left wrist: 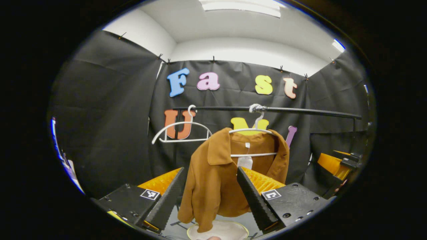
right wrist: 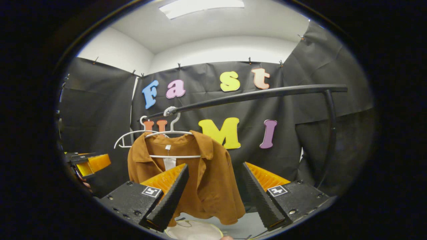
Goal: Grasp the clothes on the hanger with both hands and then place them into the laundry hamper below.
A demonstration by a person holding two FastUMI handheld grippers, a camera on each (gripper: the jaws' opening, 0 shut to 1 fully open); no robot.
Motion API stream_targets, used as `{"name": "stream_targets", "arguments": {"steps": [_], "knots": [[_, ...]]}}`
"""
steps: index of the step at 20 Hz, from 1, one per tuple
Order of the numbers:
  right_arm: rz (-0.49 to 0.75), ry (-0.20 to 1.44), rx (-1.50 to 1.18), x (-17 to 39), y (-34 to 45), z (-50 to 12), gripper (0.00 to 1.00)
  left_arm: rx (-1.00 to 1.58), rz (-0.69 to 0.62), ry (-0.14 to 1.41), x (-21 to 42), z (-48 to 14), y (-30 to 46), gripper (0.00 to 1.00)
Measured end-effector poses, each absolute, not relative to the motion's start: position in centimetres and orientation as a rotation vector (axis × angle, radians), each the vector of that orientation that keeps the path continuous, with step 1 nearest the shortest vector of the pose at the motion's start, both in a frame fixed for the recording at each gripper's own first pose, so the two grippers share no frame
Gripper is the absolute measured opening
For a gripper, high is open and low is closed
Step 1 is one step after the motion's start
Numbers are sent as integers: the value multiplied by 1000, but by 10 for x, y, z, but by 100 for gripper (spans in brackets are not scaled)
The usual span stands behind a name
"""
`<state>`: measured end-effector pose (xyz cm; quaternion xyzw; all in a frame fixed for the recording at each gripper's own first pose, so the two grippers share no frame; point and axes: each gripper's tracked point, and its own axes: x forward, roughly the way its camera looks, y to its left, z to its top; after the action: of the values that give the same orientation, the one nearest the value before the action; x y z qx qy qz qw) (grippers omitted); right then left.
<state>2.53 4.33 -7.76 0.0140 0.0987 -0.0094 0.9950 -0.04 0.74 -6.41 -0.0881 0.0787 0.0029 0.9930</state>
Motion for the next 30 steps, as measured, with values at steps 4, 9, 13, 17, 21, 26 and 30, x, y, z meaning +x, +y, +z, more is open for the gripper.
{"name": "stream_targets", "arguments": {"steps": [4,9,13,17,21,26,30], "knots": [[-58,248,20,38,58,-112,100,-184,-52,199,18,-96,4,100],[-84,317,35,63,76,-145,99,-192,-117,230,41,-114,-2,100],[-112,349,54,95,71,-163,99,-230,-126,283,70,-133,-10,100],[-70,356,121,131,67,-172,100,-299,-113,325,97,-140,-30,100],[-28,392,182,168,64,-191,99,-307,-54,299,131,-140,-41,91],[-6,428,296,199,68,-210,96,-359,56,299,167,-145,-31,100],[2,446,408,210,74,-221,95,-339,116,283,181,-150,-23,100]]}}
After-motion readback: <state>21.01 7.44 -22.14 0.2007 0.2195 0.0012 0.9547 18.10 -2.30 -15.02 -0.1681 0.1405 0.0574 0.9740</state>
